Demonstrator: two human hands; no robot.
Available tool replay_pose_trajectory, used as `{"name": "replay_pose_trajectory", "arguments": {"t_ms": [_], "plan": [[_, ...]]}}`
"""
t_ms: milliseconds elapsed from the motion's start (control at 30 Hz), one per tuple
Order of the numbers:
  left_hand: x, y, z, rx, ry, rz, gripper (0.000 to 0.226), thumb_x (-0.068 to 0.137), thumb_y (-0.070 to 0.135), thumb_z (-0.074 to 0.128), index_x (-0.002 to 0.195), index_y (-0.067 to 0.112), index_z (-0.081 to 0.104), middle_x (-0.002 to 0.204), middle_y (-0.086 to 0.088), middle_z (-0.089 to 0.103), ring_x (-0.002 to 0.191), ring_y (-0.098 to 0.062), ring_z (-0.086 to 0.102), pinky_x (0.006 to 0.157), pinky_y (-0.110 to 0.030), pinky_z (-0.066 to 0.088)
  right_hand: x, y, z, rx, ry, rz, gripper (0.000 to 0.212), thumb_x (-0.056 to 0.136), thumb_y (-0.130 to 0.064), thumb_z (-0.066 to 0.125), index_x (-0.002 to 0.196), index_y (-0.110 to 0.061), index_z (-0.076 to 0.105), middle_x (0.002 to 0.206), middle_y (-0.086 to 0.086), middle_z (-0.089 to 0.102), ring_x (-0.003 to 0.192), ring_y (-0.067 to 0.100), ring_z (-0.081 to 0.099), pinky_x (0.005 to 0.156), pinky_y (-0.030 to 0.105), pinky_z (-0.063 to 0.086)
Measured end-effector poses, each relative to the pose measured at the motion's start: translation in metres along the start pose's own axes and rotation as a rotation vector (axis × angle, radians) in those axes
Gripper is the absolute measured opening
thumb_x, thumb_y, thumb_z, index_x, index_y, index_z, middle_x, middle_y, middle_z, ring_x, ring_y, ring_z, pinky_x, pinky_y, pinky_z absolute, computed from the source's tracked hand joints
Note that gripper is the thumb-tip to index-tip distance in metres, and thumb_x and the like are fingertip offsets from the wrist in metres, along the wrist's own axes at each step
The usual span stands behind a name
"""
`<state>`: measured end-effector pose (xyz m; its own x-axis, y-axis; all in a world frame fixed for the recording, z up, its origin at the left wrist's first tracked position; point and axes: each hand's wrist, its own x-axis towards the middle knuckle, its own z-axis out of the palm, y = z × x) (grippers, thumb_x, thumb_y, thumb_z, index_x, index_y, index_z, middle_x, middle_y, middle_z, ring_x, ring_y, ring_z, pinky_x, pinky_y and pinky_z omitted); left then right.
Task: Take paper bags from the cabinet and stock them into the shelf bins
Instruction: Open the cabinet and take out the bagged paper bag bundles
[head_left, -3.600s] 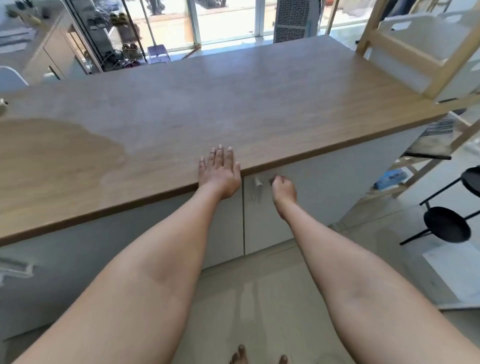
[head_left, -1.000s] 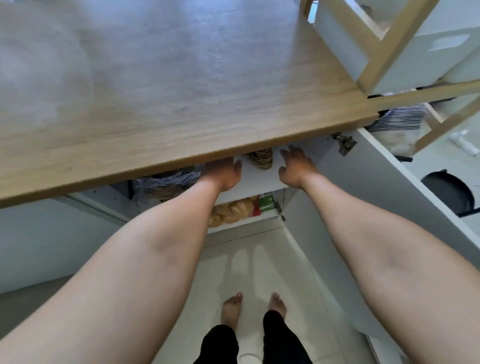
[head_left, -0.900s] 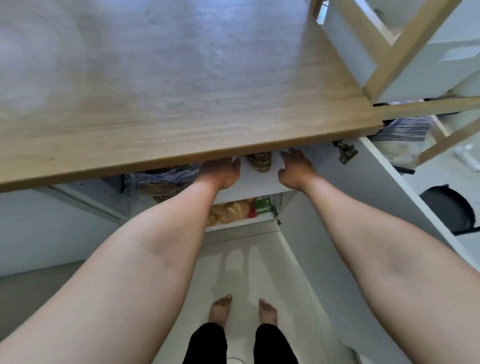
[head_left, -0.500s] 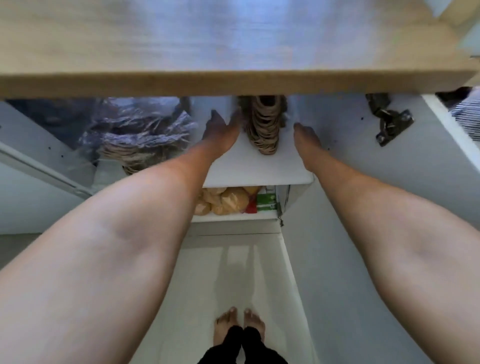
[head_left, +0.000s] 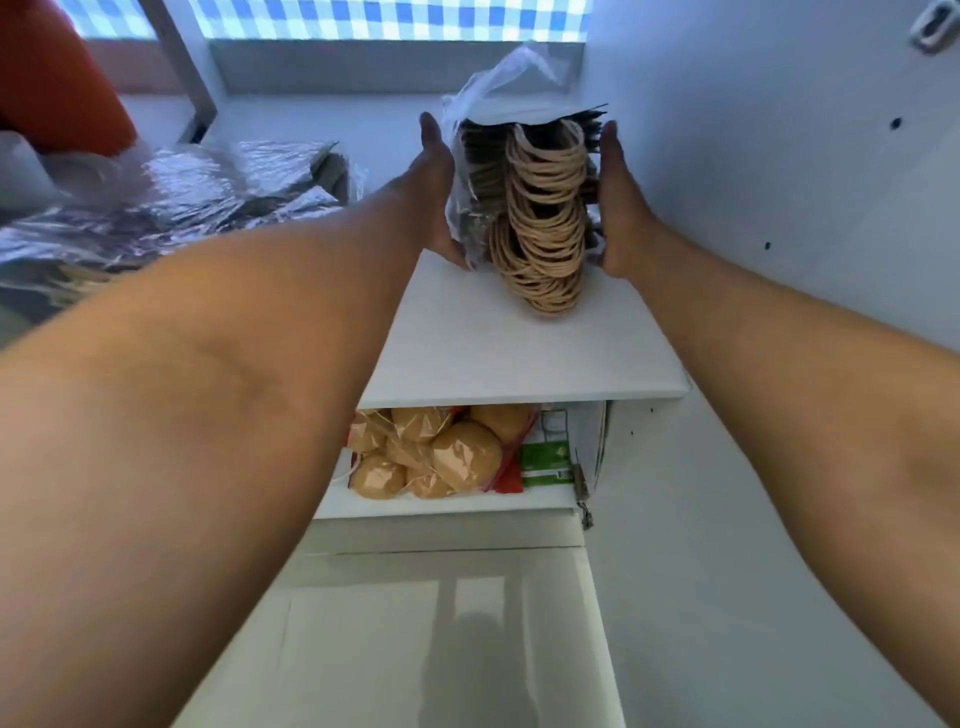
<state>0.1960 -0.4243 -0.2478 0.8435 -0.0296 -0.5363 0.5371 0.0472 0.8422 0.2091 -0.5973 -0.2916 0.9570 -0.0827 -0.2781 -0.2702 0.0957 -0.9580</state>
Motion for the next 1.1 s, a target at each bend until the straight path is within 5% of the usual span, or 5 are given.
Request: {"name": "replay_pose_trajectory", "arguments": {"t_ms": [267,400,567,800,1100], "plan": [[-0.022,-0.025,-0.007,0.001,-0.060,-0.107,0.071,0.083,0.077,0.033,0.103,0.016,0.062,0.110,-0.013,0.061,0.095,-0.024,0.056,0.098,-0.040,0.044,-0.049,0.008,0.000,0.082,0.201,0.113,0.063,0.099,-0.055,0.015,0.136,-0.017,0.049,0.114,0.003,0.063,0.088,0.013,0.068,0.071,0.023,0.054],[-0.080,-0.046,-0.009,0.008,-0.028,-0.200,0.064,0.086,0.070,0.033,0.106,0.015,0.059,0.110,-0.014,0.060,0.102,-0.028,0.055,0.106,-0.044,0.037,-0.116,0.003,0.000,0.110,0.172,0.307,0.087,0.085,-0.076,0.024,0.140,-0.011,0.046,0.135,0.013,0.055,0.119,0.026,0.054,0.107,0.051,0.038],[-0.147,-0.077,-0.016,-0.049,-0.012,-0.285,0.078,0.071,0.079,0.043,0.114,0.016,0.062,0.100,-0.016,0.070,0.088,-0.030,0.067,0.092,-0.044,0.045,-0.205,-0.009,0.000,0.107,0.034,0.602,0.069,0.064,-0.084,0.052,0.077,-0.018,0.068,0.070,0.012,0.068,0.047,0.023,0.067,0.051,0.032,0.056],[-0.249,-0.094,-0.033,-0.060,-0.056,-0.422,0.038,0.091,0.052,0.043,0.090,0.018,0.059,0.089,-0.011,0.066,0.081,-0.027,0.060,0.094,-0.048,0.039,-0.306,-0.025,0.004,-0.032,-0.032,0.783,0.041,0.081,-0.052,0.054,0.067,-0.013,0.057,0.044,0.006,0.062,0.033,0.016,0.058,0.041,0.018,0.048],[-0.382,-0.062,-0.101,-0.216,0.116,-0.504,0.047,0.091,0.051,0.044,0.107,0.009,0.059,0.109,-0.018,0.063,0.101,-0.034,0.056,0.111,-0.055,0.028,-0.354,-0.046,0.065,-0.280,-0.209,0.854,0.092,0.034,-0.063,0.075,0.112,-0.015,0.067,0.114,0.014,0.069,0.112,0.034,0.060,0.107,0.053,0.033]]}}
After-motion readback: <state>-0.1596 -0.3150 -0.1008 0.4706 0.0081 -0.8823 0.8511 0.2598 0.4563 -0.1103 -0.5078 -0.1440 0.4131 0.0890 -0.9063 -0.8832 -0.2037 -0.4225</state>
